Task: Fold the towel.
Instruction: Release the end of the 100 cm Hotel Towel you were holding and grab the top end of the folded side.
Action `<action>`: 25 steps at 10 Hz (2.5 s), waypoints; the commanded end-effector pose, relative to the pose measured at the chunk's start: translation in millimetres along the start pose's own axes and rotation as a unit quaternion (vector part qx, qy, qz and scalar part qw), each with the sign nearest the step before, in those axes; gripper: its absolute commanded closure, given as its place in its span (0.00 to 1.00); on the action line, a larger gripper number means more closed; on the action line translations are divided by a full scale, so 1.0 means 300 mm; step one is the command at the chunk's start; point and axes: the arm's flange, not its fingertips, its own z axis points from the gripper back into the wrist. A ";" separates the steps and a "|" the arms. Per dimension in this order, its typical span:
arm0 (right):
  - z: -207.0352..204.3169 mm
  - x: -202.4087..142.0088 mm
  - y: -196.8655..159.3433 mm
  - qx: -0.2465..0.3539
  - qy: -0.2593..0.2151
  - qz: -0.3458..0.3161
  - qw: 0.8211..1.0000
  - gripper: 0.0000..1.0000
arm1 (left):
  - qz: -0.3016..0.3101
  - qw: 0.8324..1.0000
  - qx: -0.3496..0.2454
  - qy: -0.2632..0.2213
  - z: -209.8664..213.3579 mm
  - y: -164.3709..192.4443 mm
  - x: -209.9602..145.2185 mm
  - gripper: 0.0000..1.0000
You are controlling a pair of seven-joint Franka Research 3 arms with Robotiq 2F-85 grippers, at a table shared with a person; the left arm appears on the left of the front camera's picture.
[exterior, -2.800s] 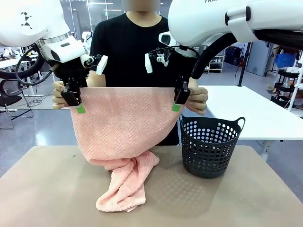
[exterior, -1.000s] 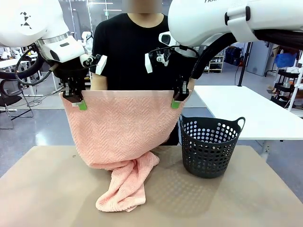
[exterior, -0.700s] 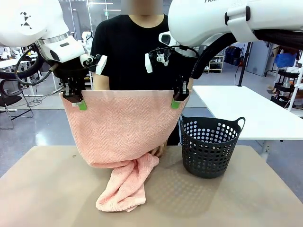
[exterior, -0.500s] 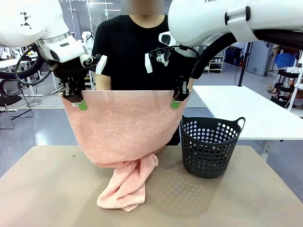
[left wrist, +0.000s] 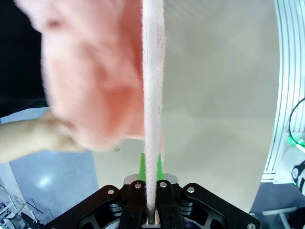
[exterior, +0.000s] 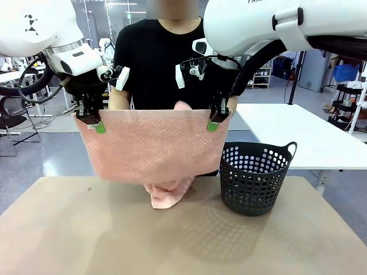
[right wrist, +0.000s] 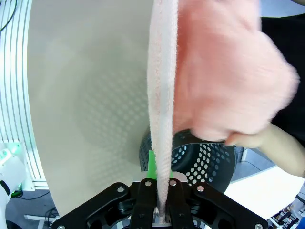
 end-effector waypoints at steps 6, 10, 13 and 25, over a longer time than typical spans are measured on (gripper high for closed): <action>0.001 -0.003 0.000 0.000 0.000 0.001 1.000 1.00 | 0.000 1.000 0.000 0.001 0.000 0.000 -0.002 1.00; 0.001 -0.003 0.000 0.000 0.000 0.001 1.000 1.00 | 0.000 1.000 0.000 0.001 0.000 0.000 -0.002 1.00; 0.001 -0.003 0.000 0.000 0.000 0.001 1.000 1.00 | 0.000 1.000 0.000 0.001 0.000 0.000 -0.002 1.00; 0.001 -0.003 0.000 0.000 0.000 0.001 1.000 1.00 | 0.000 1.000 0.000 0.001 0.000 0.000 -0.002 1.00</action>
